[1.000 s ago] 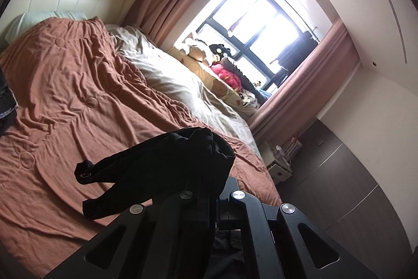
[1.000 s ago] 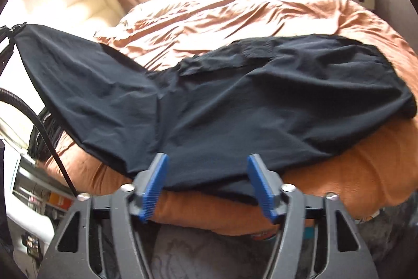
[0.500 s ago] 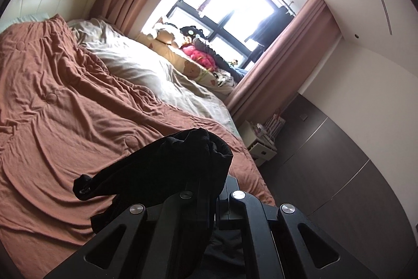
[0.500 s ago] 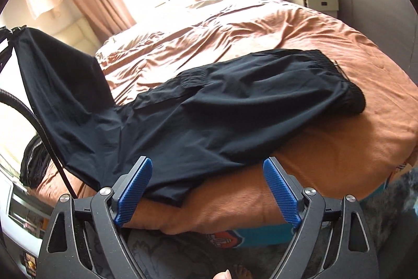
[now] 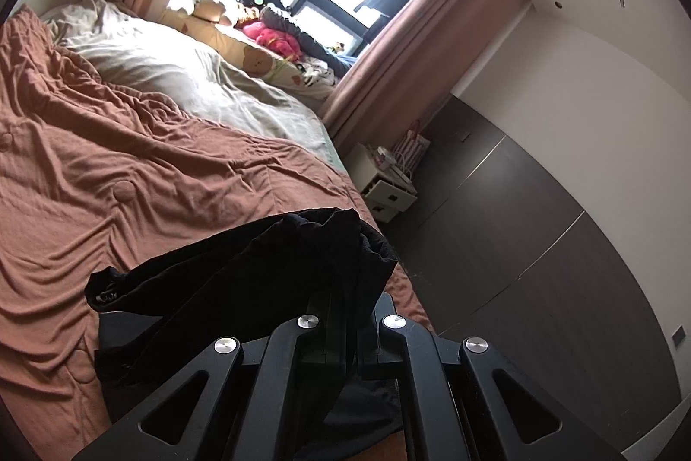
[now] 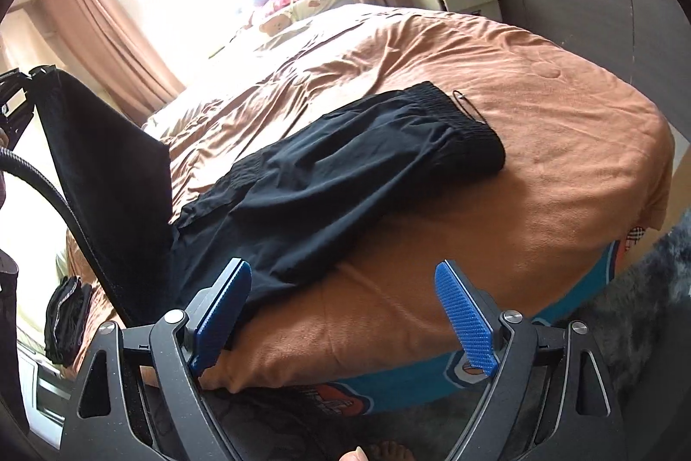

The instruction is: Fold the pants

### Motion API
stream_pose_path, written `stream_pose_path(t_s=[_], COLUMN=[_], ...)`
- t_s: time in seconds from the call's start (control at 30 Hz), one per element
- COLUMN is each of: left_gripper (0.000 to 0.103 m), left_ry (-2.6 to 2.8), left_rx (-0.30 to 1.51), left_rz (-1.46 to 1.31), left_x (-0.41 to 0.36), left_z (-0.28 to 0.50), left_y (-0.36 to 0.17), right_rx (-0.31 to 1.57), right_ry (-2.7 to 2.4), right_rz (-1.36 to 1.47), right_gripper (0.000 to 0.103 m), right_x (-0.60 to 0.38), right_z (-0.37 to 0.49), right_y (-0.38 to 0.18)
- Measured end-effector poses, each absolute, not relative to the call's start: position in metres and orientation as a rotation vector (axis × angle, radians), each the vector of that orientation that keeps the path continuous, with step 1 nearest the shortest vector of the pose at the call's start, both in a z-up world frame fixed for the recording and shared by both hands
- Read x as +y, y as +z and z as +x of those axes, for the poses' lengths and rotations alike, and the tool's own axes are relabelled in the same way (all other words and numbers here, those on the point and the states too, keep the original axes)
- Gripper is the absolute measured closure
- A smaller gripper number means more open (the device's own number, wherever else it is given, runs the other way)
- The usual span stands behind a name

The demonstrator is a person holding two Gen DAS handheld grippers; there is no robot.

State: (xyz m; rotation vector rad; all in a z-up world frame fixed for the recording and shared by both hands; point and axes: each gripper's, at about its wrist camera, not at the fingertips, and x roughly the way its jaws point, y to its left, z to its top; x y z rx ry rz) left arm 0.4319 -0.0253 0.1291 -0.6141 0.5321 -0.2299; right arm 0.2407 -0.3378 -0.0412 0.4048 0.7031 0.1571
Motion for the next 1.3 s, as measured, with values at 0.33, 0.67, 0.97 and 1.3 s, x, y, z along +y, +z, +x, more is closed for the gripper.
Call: stream_pose_path(t_s=[0.33,0.67,0.97,1.3], left_gripper=[0.101,0.101,0.101,0.043], left_ry=[-0.32,-0.441,-0.534,-0.594], left_rx=[0.674,0.814,0.879,1.016], left_rz=[-0.603,-0.59,-0.565,-0.528], left_x=[-0.107,-0.193,-0.258,-0.307], left_z=[0.492,0.519,0.525,0.525], left_y=[0.076,0.018,-0.008,-0.041], right_rx=[0.696,0.699,0.696,0.704], right_ry=[0.108,0.02,0.013,0.026], right_rz=[0.475,0.518,0.565,0.63], right_gripper=[0.016,0.016,0.016,0.016], right_x=[-0.381,-0.412,-0.431,-0.445], right_z=[0.234,0.229,0.227,0.23], right_y=[-0.054,-0.061,-0.066,-0.074])
